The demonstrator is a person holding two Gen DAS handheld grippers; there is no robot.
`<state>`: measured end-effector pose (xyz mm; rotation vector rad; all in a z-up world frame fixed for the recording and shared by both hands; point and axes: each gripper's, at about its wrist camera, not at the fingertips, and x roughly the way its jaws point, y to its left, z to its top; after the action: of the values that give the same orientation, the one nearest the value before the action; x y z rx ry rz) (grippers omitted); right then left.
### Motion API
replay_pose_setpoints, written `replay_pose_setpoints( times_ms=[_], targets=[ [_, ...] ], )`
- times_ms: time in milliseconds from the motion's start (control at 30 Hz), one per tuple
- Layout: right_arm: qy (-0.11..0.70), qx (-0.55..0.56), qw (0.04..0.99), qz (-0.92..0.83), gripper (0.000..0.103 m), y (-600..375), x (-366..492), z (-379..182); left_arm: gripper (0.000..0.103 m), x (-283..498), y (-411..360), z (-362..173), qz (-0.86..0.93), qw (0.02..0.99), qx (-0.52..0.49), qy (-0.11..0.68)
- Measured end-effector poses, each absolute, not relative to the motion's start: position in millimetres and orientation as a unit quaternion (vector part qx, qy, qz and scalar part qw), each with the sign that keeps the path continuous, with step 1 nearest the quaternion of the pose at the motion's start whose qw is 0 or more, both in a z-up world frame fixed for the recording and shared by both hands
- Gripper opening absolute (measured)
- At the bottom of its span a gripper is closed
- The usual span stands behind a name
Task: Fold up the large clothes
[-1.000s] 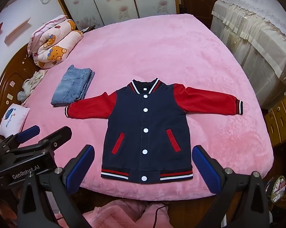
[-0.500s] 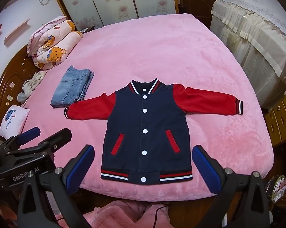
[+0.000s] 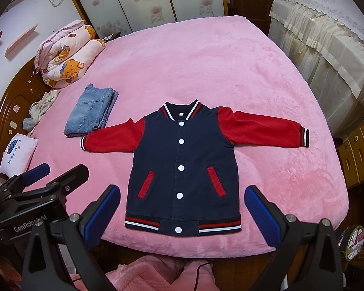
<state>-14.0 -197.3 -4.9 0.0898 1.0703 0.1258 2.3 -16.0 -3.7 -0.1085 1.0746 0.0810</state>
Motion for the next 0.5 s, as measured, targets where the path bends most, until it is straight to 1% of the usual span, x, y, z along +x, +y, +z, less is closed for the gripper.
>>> replay_pose_setpoints(
  times_ms=[300,433,467,500],
  targets=[
    [0.515,0.03,0.853,0.077,0.102,-218,-8,-11,0.102,-5,-33,-14,0.049,0.849,-0.08,0.52],
    [0.524,0.033,0.848,0.078,0.102,-228,-3,-19,0.102,-13,-33,-28,0.07,0.834,-0.082,0.542],
    [0.528,0.037,0.845,0.08,0.101,-229,-2,-22,0.102,-16,-29,-33,0.083,0.826,-0.083,0.552],
    [0.533,0.045,0.841,0.084,0.097,-229,-1,-26,0.102,-19,-26,-37,0.096,0.816,-0.087,0.563]
  ],
)
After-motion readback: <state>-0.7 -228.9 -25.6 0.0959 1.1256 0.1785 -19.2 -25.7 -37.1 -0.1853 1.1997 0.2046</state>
